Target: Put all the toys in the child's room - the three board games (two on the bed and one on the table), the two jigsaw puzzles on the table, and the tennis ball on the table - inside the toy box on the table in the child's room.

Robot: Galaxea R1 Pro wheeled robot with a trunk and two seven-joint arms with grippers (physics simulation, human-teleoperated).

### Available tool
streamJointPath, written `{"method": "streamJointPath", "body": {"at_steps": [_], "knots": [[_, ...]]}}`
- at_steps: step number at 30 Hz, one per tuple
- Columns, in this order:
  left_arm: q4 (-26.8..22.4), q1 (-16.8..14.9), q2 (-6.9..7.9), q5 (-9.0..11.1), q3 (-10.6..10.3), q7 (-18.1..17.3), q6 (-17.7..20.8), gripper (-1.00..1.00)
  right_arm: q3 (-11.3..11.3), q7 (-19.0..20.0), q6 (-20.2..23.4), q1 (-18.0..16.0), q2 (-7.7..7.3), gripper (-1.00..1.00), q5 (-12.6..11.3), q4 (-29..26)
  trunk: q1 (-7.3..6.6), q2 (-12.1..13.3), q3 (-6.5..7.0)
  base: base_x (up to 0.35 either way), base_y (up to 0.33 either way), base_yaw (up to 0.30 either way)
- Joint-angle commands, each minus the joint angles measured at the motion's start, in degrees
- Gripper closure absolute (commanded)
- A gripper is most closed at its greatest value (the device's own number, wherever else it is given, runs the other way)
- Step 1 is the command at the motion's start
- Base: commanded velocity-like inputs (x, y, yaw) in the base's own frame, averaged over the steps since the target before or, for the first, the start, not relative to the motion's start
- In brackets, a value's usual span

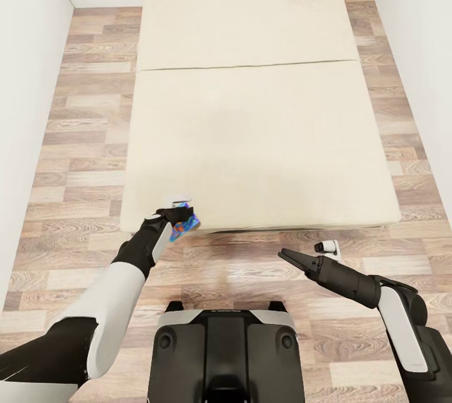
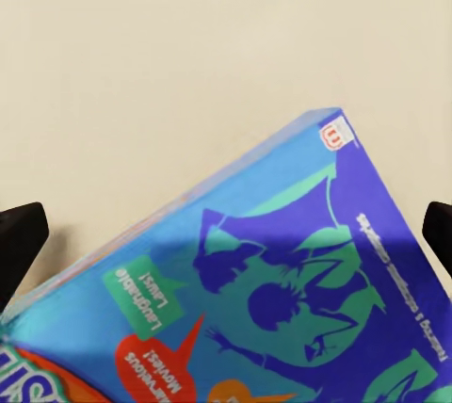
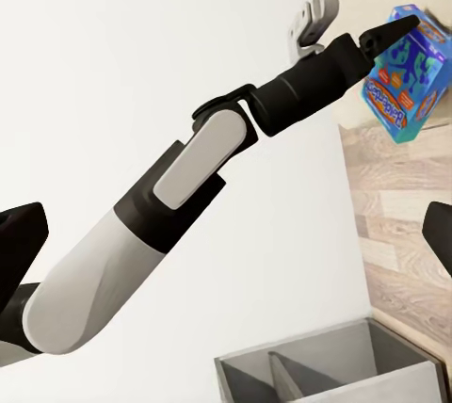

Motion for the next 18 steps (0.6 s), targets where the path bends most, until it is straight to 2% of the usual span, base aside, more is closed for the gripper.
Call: {"method": "streamJointPath", "body": {"at_steps": [1,14,18], "knots": [[-0.2,0.0,0.00,0.2,0.3,0.1,0.3,-1.00,0.0,0.3,0.2,0.0,0.01,-1.00,0.2,0.0,0.03,-0.1,-0.06,0.000,0.000,0.000],[-5.8,0.0,0.50,0.3,0.9,-0.2,1.3,-1.00,0.0,0.3,0.2,0.0,0.02,-1.00,0.2,0.0,0.03,-0.1,-0.06,0.000,0.000,0.000],[-6.6,0.1,1.86,0.6,1.1,-0.2,1.6,-1.00,0.0,0.3,0.2,0.0,0.03,-1.00,0.2,0.0,0.03,-0.1,-0.06,0.000,0.000,0.000]]}}
